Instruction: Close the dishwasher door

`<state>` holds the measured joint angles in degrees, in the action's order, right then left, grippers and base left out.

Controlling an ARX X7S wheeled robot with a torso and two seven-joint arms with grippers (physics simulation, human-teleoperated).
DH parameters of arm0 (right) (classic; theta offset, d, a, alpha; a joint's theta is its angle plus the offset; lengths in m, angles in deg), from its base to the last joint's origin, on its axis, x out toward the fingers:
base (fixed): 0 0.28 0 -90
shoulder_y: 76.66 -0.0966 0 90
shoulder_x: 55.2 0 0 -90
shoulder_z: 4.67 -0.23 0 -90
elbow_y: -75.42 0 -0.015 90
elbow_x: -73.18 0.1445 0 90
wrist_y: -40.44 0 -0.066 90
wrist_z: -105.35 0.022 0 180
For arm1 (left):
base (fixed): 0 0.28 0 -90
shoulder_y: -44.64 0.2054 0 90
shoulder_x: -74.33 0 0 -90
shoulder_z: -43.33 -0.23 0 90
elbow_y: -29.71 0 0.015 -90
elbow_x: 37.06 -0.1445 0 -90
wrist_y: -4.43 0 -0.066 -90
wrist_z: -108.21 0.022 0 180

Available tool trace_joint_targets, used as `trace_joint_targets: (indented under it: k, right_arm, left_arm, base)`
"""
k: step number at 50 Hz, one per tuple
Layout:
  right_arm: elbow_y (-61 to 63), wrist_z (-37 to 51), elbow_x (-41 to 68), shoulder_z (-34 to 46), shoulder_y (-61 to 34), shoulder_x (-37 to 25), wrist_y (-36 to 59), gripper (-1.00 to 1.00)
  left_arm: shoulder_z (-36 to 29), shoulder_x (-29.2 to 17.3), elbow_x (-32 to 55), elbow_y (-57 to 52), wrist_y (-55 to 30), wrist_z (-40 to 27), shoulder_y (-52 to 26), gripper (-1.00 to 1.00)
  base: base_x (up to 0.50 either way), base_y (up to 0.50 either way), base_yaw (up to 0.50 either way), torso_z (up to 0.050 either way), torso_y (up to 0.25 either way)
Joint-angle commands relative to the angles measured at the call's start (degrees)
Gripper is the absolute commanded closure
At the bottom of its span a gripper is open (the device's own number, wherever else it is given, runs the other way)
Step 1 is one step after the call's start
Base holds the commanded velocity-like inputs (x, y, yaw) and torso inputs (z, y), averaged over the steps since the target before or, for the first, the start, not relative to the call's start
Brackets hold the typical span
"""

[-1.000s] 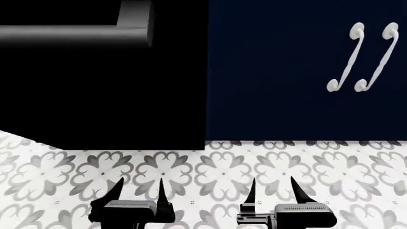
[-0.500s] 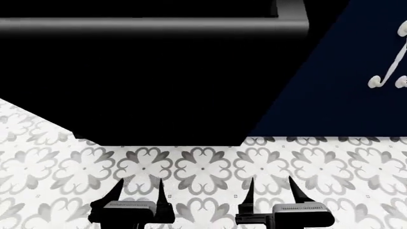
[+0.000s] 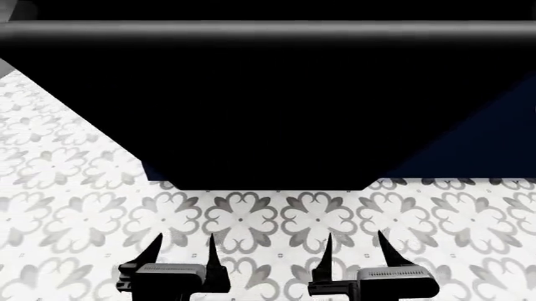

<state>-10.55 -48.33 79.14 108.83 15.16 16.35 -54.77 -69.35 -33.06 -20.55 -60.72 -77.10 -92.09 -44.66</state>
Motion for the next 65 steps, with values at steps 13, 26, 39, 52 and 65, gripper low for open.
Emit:
trace_joint_targets:
  k: [13, 26, 39, 52, 65]
  right_arm:
    - [1.7, -1.8, 1.2, 1.1, 0.6, -0.8, -2.5, -1.0]
    - [2.6, -1.1, 0.2, 1.5, 0.7, -1.1, -1.9, -1.0]
    - [2.4, -1.2, 0.1, 2.0, 1.1, -1.2, -2.6, -1.0]
    - [4.0, -0.8, 0.2, 2.1, 1.5, -1.5, -2.8, -1.0]
    - [3.7, -0.7, 0.5, 2.2, 1.3, -1.5, -2.7, -1.0]
  left_arm:
    - [-0.7, 0.0, -0.4, -0.2, -0.4, -0.7, -0.3, -1.0]
    - [-0.8, -0.4, -0.1, -1.1, -0.6, -0.9, -0.1, -1.0]
    - [-0.9, -0.5, -0.1, -1.4, -0.3, -1.3, 0.2, -1.0]
    - [-0.8, -0.9, 0.1, -2.8, -0.2, -1.9, 1.0, -1.0]
    - [-0.9, -1.2, 0.1, -2.6, 0.0, -2.0, 0.8, -1.0]
  base:
    - [0.1, 0.12, 0.0, 0.0, 0.0]
    - [0.5, 0.0, 0.0, 0.0, 0.0]
    - [0.36, 0.02, 0.0, 0.0, 0.0]
    - [0.0, 0.0, 0.0, 0.0, 0.0]
    - [0.13, 0.01, 0.0, 0.0, 0.0]
